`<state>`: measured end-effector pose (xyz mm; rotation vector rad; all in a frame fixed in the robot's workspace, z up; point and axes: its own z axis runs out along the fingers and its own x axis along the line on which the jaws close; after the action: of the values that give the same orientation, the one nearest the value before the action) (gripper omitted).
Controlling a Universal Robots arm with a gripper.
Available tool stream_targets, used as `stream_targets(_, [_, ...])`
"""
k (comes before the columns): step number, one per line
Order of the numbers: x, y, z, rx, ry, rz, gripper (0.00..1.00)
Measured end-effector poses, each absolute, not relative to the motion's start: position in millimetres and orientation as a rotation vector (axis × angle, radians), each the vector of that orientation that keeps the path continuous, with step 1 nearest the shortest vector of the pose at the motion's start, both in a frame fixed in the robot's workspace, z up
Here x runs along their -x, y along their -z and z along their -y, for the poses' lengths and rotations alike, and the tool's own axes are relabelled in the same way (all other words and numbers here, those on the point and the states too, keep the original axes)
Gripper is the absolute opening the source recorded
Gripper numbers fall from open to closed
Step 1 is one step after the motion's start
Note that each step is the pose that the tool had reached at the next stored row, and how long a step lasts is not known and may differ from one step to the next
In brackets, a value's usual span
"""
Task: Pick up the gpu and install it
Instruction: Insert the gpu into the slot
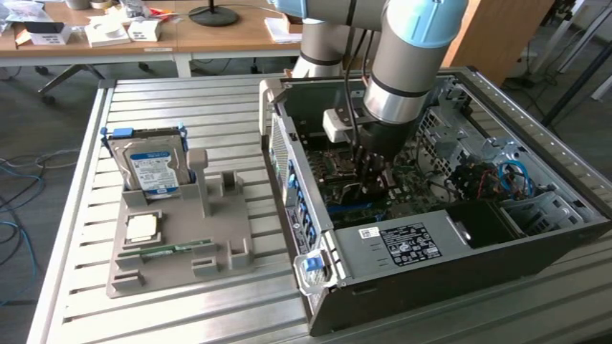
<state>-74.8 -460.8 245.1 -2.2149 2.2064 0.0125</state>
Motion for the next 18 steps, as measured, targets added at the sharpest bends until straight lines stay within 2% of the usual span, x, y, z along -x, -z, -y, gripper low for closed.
stream_targets(18, [77.9,-243.2,460.8,2.213,-0.007,-2.204,0.26])
